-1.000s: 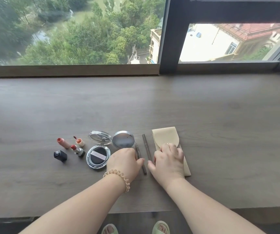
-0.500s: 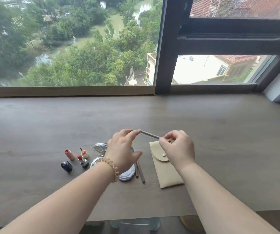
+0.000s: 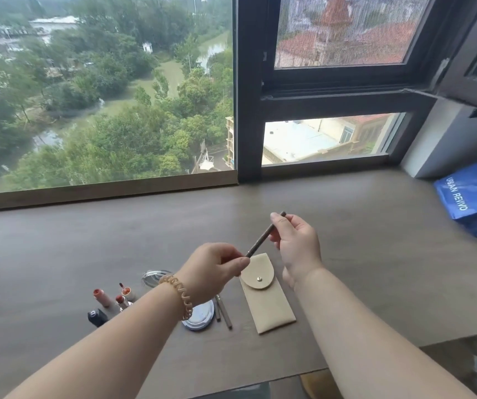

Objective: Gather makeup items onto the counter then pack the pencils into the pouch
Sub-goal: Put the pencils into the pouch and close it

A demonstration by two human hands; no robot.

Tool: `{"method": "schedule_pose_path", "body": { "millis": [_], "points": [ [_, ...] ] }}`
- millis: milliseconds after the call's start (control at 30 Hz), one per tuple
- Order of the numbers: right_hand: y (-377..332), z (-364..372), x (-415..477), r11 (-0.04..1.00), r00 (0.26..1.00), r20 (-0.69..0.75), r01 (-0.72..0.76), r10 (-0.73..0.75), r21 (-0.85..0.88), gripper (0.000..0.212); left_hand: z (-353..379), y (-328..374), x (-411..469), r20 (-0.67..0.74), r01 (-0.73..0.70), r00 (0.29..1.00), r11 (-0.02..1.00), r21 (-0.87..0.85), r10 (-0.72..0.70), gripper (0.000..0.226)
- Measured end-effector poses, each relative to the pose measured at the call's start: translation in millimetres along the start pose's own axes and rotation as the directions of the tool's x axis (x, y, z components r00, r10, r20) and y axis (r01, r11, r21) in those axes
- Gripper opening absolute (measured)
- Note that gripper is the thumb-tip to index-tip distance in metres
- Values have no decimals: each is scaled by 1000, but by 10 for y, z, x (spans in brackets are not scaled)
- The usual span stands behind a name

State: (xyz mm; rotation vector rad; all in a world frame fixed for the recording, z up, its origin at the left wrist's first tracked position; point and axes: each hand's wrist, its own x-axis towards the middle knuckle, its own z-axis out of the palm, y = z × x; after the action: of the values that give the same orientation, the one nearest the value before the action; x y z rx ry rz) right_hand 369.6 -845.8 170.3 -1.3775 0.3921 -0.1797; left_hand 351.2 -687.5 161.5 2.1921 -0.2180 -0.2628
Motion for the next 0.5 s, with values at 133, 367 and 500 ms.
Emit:
{"method": "schedule_pose_path", "body": {
  "millis": [133,367,500],
  "points": [
    [51,-11,31,989,993,6,-119,120,-86,26,38,52,36,-33,-21,999,999,36,22,18],
    [200,89,1,928,924,105,-359,368,-100,34,17,85,46,84,48,995,999,17,-49,26],
    [222,172,75,929,933,-44,-359,356,-86,32,-24,122,45,206,175,971,949,-262,-123,34]
  ]
}}
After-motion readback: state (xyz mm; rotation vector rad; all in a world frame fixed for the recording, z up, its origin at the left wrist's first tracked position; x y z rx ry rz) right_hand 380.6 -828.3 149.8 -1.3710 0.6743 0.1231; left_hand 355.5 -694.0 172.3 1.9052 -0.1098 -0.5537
